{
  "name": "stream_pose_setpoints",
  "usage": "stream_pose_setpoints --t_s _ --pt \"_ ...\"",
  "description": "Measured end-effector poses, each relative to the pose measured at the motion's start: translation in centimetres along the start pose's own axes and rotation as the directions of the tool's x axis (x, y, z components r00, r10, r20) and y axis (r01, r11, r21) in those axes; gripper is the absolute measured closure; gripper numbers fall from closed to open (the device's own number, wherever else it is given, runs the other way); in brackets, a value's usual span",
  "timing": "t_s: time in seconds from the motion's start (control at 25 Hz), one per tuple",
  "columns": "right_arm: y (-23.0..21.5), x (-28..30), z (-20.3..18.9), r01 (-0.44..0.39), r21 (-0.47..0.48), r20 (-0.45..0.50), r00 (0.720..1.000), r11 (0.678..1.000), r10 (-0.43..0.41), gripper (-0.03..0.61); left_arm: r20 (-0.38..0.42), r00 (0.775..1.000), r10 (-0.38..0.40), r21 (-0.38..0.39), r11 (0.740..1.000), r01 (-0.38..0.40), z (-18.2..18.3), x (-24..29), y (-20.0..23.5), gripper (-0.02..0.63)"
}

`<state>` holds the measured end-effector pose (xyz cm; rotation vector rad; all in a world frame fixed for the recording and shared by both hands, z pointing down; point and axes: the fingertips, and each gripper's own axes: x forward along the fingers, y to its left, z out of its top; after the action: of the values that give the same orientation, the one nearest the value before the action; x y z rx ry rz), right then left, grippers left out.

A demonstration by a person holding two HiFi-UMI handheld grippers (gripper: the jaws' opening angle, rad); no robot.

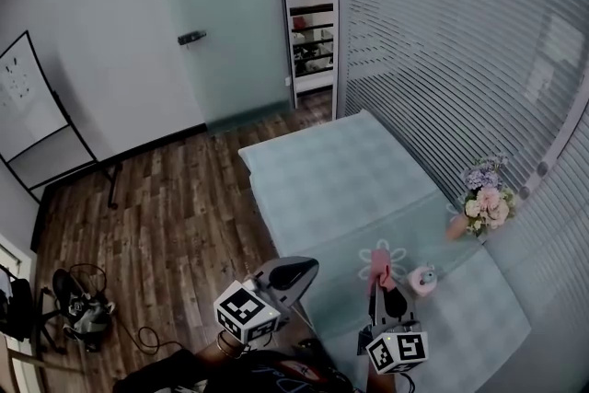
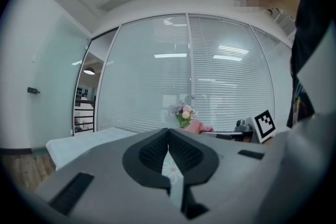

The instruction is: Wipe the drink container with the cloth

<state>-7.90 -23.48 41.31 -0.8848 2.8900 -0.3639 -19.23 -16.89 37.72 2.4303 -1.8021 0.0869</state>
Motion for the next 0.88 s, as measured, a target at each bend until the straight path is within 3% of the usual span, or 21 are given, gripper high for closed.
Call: stream_pose_setpoints --t_s 0.88 --pt "0.6 -2.7 0.3 -0.061 0.022 0.015 0.998 0.998 0.06 0.551 -0.015 0.998 0.058 -0.006 0.998 -0.058 -0.8 -2.1 -2.1 0.609"
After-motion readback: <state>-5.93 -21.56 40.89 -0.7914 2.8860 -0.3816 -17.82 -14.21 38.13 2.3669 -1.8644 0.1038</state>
